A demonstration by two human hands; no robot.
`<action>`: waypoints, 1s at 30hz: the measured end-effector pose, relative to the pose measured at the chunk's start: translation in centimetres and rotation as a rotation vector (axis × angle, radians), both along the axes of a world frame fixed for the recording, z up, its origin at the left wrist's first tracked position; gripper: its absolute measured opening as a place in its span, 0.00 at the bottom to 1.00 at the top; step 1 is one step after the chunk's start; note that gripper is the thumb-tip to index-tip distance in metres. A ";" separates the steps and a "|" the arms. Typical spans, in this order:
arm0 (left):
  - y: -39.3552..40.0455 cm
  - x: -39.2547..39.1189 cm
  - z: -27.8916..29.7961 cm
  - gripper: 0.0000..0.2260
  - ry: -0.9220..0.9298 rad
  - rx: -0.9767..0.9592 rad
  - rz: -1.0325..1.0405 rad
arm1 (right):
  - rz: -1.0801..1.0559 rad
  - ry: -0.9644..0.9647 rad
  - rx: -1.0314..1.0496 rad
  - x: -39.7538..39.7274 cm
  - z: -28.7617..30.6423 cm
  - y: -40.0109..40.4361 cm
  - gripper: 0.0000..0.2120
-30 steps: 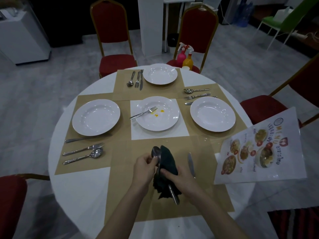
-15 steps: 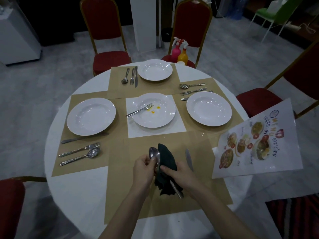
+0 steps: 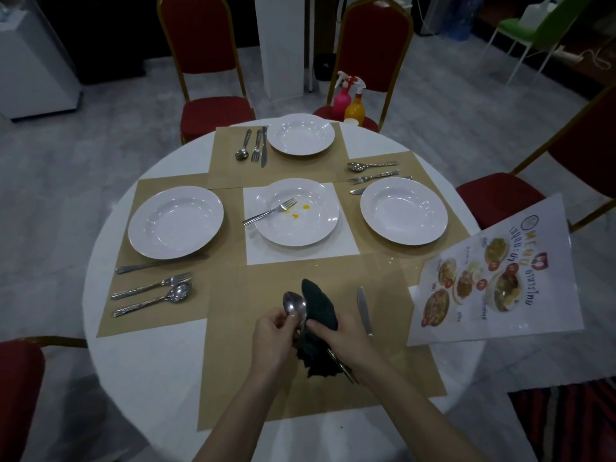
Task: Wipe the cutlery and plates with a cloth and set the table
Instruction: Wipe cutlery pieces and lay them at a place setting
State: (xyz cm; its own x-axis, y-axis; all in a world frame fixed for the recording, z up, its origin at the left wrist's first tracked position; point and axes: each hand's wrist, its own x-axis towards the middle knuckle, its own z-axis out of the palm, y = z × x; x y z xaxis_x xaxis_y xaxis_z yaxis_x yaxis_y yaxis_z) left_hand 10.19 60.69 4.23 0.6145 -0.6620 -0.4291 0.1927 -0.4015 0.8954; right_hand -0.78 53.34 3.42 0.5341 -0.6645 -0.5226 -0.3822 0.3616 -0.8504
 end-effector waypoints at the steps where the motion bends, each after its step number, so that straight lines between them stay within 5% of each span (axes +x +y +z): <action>1: 0.2 0.1 0.0 0.09 -0.041 0.011 -0.004 | -0.073 -0.011 0.012 0.3 -0.1 0.0 0.08; 6: 1.8 -2.5 0.9 0.10 -0.072 0.054 -0.018 | -0.400 -0.024 -0.155 1.1 0.0 -1.0 0.04; 15: 1.6 -3.8 1.6 0.12 -0.003 0.069 -0.187 | -0.508 -0.090 0.197 1.8 -0.7 -1.9 0.06; 18: 3.0 -3.7 1.4 0.13 -0.058 0.112 -0.266 | -0.567 -0.055 0.217 1.5 -1.2 -3.7 0.15; 21: 3.4 -3.5 1.5 0.14 -0.122 0.118 -0.270 | -0.465 -0.015 0.122 1.3 -1.3 -3.9 0.24; 27: 2.9 -3.2 1.4 0.13 -0.119 0.126 -0.264 | -0.389 0.012 0.128 1.3 -1.5 -3.1 0.12; 30: 3.2 -3.7 1.8 0.15 -0.083 0.137 -0.283 | -0.441 0.030 0.055 1.4 -1.8 -3.9 0.24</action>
